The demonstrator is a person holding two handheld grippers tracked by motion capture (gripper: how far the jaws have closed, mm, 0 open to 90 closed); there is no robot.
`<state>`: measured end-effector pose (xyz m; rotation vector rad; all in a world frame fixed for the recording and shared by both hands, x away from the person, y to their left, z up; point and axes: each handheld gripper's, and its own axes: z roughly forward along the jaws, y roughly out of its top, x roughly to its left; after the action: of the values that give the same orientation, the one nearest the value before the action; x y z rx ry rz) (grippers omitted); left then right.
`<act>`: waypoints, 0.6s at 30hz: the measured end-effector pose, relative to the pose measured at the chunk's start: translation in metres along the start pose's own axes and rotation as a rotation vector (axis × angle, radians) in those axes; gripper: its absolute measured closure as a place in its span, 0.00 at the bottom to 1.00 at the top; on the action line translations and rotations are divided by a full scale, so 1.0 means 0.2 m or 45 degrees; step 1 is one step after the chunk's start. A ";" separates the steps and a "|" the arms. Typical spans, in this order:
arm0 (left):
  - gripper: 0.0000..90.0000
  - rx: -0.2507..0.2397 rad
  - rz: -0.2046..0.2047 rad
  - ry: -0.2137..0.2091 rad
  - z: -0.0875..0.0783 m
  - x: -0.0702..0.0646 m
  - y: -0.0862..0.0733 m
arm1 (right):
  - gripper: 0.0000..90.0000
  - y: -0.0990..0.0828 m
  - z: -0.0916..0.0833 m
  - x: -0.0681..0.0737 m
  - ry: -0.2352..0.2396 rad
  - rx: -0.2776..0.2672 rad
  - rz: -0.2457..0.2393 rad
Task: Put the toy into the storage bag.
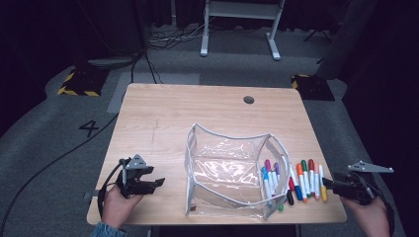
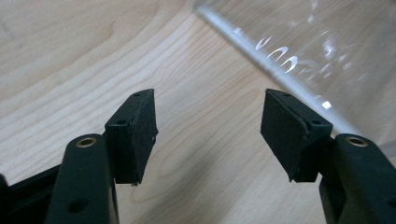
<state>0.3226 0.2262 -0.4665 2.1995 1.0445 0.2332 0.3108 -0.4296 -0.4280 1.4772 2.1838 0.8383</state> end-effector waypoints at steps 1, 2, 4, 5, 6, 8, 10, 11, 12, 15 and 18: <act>0.39 0.029 0.006 0.034 0.03 0.02 -0.01 | 0.50 0.00 0.02 -0.03 -0.018 0.023 0.010; 0.39 0.029 0.006 0.034 0.03 0.02 -0.01 | 0.50 0.00 0.02 -0.03 -0.018 0.023 0.010; 0.39 0.054 -0.020 0.061 0.06 0.04 -0.04 | 0.51 0.00 0.06 -0.07 -0.029 0.048 0.039; 0.39 0.061 -0.020 0.063 0.07 0.05 -0.05 | 0.51 0.00 0.07 -0.09 -0.028 0.054 0.051; 0.39 0.065 -0.032 0.064 0.07 0.05 -0.05 | 0.51 0.00 0.08 -0.10 -0.032 0.058 0.065; 0.39 0.077 -0.031 0.073 0.08 0.06 -0.06 | 0.52 -0.01 0.09 -0.11 -0.033 0.065 0.075; 0.39 0.089 -0.011 0.095 0.09 0.06 -0.06 | 0.54 -0.01 0.11 -0.13 -0.028 0.086 0.088; 0.39 0.087 -0.005 0.101 0.09 0.06 -0.06 | 0.54 -0.02 0.12 -0.13 -0.028 0.096 0.089; 0.39 0.087 -0.005 0.101 0.09 0.06 -0.06 | 0.54 -0.02 0.12 -0.13 -0.028 0.096 0.089; 0.39 0.077 0.013 0.114 0.09 0.06 -0.06 | 0.56 -0.02 0.16 -0.13 -0.025 0.146 0.095; 0.38 0.067 0.023 0.119 0.10 0.06 -0.07 | 0.58 -0.03 0.20 -0.13 -0.030 0.197 0.090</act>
<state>0.3310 0.2315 -0.4911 2.2648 1.0934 0.3225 0.3411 -0.4437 -0.4623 1.6370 2.2346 0.6831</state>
